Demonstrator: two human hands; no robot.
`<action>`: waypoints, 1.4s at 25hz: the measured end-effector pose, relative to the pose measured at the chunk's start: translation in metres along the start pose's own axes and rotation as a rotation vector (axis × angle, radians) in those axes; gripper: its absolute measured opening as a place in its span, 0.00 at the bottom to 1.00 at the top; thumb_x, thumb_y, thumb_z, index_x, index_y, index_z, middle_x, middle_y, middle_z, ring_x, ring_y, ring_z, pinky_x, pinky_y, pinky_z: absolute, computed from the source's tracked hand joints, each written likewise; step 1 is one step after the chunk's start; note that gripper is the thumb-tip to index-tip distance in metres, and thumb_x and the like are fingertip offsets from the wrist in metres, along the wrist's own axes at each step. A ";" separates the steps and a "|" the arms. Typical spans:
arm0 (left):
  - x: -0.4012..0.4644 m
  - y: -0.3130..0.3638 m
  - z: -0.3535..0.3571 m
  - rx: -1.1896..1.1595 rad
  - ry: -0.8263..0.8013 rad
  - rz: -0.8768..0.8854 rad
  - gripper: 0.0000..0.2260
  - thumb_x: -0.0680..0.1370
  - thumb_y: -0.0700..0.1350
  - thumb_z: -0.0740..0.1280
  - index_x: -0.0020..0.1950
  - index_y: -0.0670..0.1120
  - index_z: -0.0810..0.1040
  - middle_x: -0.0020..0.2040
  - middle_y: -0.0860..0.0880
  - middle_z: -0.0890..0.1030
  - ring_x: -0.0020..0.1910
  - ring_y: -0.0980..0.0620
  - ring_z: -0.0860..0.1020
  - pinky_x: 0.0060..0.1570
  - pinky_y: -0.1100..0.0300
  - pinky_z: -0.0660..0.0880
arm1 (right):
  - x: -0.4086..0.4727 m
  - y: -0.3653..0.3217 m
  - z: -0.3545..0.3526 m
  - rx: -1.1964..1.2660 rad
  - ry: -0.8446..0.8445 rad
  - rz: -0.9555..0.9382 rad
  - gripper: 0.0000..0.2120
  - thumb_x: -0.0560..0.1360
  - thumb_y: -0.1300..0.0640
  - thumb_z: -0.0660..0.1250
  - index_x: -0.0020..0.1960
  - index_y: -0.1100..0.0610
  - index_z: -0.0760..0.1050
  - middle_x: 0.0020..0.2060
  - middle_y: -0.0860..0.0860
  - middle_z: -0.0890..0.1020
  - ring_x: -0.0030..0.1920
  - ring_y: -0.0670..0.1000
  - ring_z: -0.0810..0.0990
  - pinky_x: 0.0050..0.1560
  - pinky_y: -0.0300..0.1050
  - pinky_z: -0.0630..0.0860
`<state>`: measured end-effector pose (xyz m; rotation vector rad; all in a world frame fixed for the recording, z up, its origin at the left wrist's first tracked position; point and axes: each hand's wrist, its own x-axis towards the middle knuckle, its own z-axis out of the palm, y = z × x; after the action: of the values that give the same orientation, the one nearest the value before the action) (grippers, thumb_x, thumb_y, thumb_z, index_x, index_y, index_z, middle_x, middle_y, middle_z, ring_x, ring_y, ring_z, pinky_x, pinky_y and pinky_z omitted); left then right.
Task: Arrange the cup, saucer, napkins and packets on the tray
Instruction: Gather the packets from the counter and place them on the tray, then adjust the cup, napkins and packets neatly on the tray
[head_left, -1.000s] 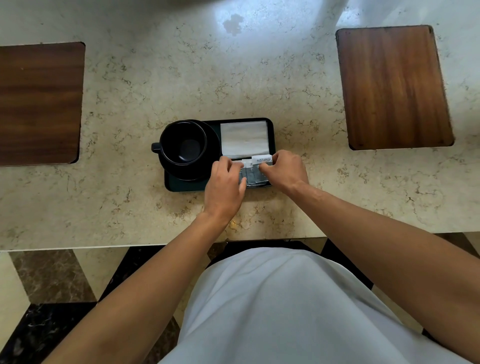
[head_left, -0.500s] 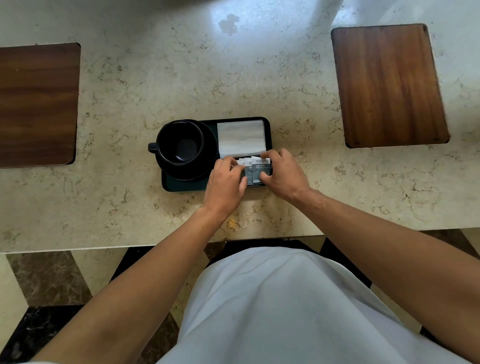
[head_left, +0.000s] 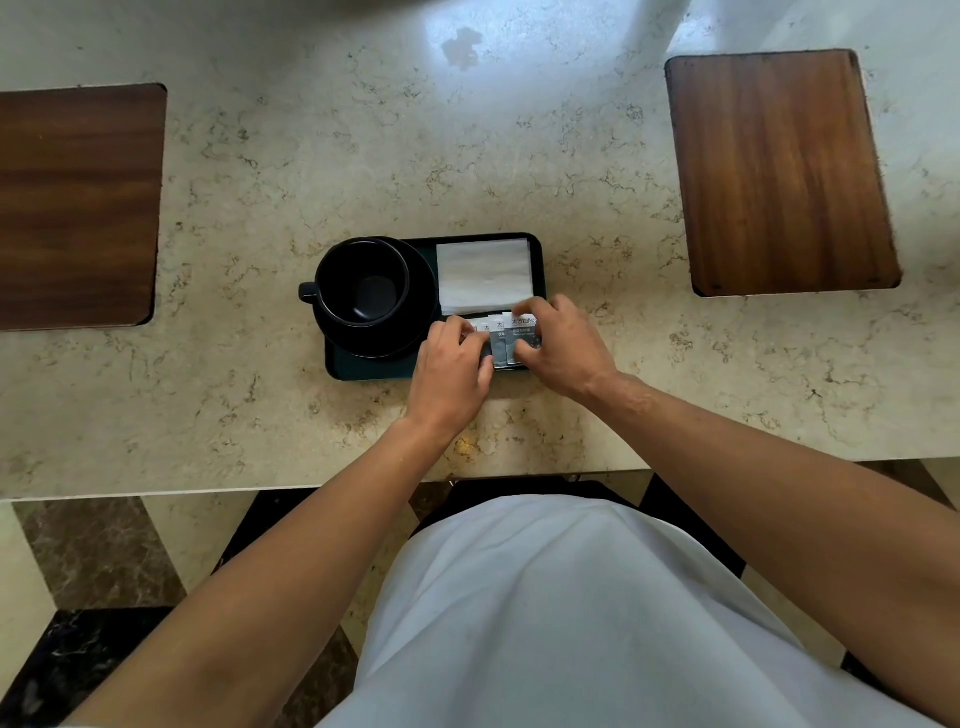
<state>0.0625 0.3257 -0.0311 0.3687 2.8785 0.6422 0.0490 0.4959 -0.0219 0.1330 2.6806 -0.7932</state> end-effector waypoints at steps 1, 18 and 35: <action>0.000 0.000 0.000 0.000 -0.001 -0.001 0.12 0.78 0.43 0.70 0.60 0.40 0.81 0.57 0.43 0.78 0.57 0.45 0.74 0.57 0.47 0.77 | 0.000 -0.001 0.001 -0.010 0.001 -0.003 0.20 0.77 0.51 0.69 0.68 0.51 0.73 0.57 0.53 0.75 0.52 0.53 0.78 0.50 0.47 0.77; -0.007 -0.003 -0.006 -0.154 0.083 -0.034 0.13 0.80 0.42 0.67 0.62 0.39 0.79 0.56 0.45 0.77 0.56 0.48 0.76 0.58 0.52 0.77 | -0.003 -0.018 0.000 -0.025 0.052 -0.015 0.23 0.78 0.48 0.69 0.69 0.56 0.71 0.61 0.54 0.76 0.58 0.54 0.77 0.61 0.52 0.76; -0.040 -0.046 -0.031 -0.228 0.255 -0.166 0.10 0.81 0.43 0.66 0.61 0.43 0.80 0.57 0.48 0.79 0.55 0.53 0.77 0.56 0.58 0.78 | 0.005 -0.076 -0.005 -0.020 0.011 -0.252 0.26 0.80 0.50 0.68 0.75 0.56 0.67 0.69 0.54 0.73 0.70 0.54 0.71 0.72 0.52 0.68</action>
<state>0.0848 0.2621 -0.0191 0.0160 2.9805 1.0393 0.0284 0.4346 0.0195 -0.2102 2.7491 -0.8391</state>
